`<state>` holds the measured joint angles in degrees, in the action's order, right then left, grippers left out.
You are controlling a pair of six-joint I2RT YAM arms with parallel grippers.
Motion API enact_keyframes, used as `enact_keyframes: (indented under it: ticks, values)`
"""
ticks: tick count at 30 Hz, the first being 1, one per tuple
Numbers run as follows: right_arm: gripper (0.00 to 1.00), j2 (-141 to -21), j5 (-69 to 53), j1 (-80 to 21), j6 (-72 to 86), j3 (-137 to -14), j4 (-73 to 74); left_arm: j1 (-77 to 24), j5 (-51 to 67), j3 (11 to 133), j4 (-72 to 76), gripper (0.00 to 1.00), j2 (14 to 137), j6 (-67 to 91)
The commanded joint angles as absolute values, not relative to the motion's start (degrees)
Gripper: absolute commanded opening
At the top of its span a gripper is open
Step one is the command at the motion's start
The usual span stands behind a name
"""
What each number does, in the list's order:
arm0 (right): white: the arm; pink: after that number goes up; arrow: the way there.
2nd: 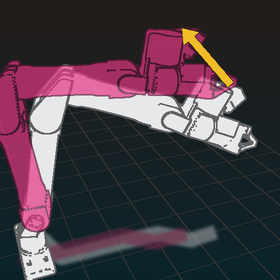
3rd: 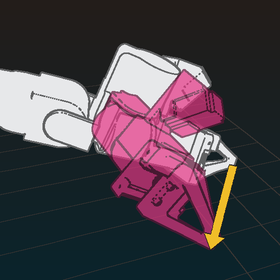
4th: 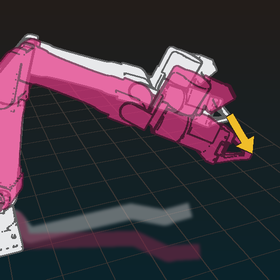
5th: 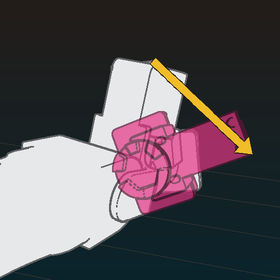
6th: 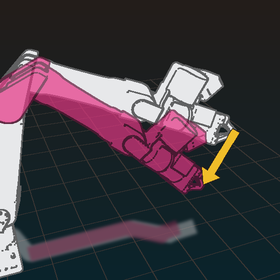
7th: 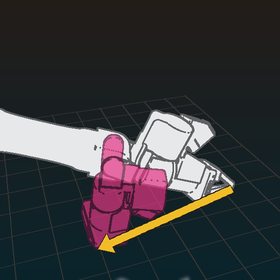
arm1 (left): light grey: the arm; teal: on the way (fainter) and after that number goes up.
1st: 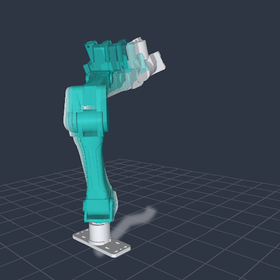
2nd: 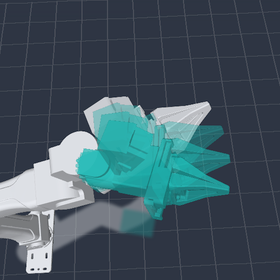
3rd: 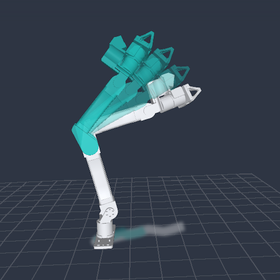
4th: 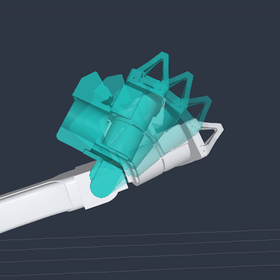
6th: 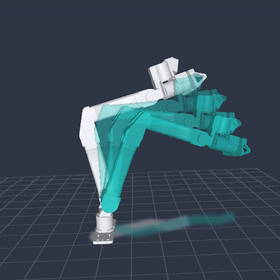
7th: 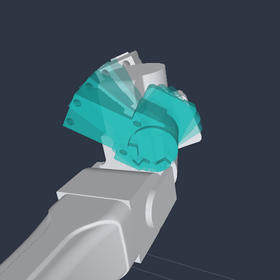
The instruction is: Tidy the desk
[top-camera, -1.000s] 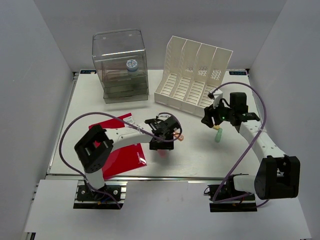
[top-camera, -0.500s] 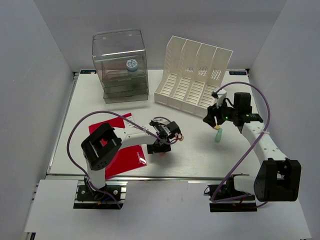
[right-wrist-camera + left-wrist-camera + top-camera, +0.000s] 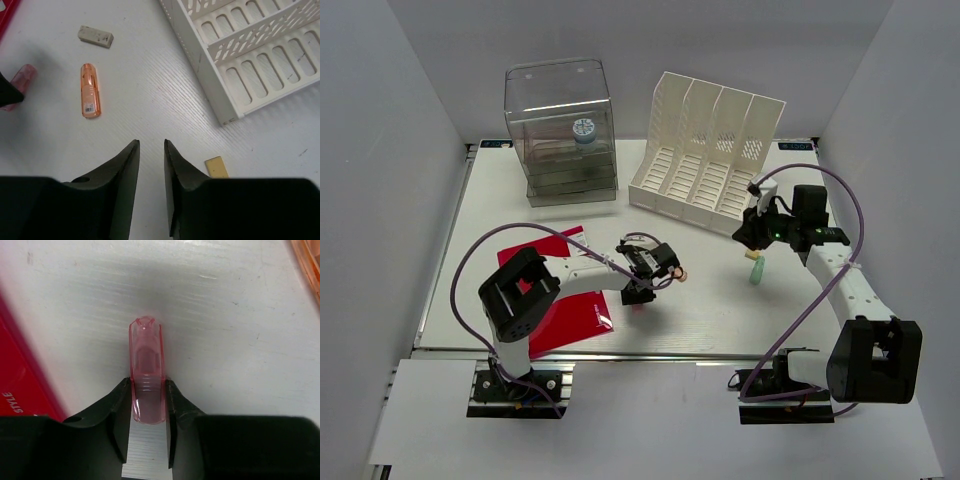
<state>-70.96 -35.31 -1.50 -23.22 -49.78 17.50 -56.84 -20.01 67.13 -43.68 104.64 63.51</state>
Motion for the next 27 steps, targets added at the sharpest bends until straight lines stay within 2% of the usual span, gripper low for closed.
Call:
enact_keyframes:
  ticks: [1,2,6,9,14,20,27]
  values:
    - [0.30,-70.5,-38.8,-1.1,-24.5,-49.9,18.4,-56.5,-24.8,67.9,-43.9,0.00,100.6,56.1]
    - [0.19,-70.5,-39.5,-1.1,-25.6,-50.0,18.6,-56.5,-24.9,68.8,-43.1,0.00,99.7,52.7]
    - [0.00,-69.9,-43.5,-1.4,-29.3,-49.7,20.4,-54.8,-27.7,74.3,-40.8,0.00,97.2,29.4]
    - [0.00,-68.6,-44.6,-1.3,-30.8,-49.2,20.8,-52.8,-24.4,80.7,-40.0,0.00,99.3,11.9]
    - [0.00,-68.0,-44.8,-1.3,-31.1,-48.9,20.7,-48.0,-28.8,88.8,-39.9,0.00,102.6,-3.2]
    - [0.01,-67.9,-44.7,-1.3,-31.3,-48.8,20.7,-43.2,-24.7,83.0,-26.0,0.00,97.2,-22.0]
    - [0.03,-67.9,-45.0,-1.3,-31.4,-48.7,20.7,-34.8,-19.6,78.7,-13.5,0.00,94.7,-32.9]
